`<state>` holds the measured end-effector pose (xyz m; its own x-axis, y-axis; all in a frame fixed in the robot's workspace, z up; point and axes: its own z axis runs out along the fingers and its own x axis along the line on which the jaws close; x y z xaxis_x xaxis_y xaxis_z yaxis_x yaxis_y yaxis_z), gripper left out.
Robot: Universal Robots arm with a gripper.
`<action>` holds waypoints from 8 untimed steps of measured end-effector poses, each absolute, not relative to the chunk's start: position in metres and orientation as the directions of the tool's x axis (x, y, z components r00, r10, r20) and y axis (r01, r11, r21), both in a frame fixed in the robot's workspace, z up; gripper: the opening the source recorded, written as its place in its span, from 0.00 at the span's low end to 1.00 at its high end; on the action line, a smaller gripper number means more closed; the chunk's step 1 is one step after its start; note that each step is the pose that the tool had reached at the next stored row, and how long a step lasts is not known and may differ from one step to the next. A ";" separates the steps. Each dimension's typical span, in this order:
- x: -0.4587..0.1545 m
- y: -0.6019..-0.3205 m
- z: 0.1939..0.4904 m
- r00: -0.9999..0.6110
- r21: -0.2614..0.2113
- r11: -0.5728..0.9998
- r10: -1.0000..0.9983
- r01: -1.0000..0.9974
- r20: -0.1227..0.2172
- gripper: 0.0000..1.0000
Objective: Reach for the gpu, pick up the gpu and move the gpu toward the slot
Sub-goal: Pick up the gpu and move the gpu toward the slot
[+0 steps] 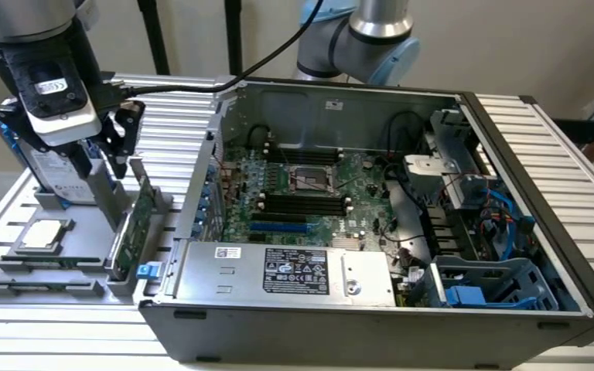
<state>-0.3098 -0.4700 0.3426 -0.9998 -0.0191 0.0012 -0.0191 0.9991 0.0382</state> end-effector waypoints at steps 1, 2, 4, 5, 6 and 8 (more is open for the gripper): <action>-0.311 -0.470 0.341 -1.000 0.038 0.999 -0.019 -0.019 0.001 0.48; -0.312 -0.470 0.339 -1.000 0.038 0.999 -0.019 -0.019 0.001 0.48; -0.314 -0.470 0.335 -1.000 0.038 0.999 -0.019 -0.019 0.001 0.48; -0.315 -0.470 0.334 -1.000 0.038 0.999 -0.019 -0.019 0.001 0.48; -0.315 -0.470 0.332 -1.000 0.038 0.999 -0.019 -0.019 0.001 0.48; -0.315 -0.470 0.328 -1.000 0.038 0.999 -0.019 -0.019 0.001 0.48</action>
<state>-0.3152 -0.4701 0.3282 -0.9998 -0.0193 0.0011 -0.0192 0.9991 0.0382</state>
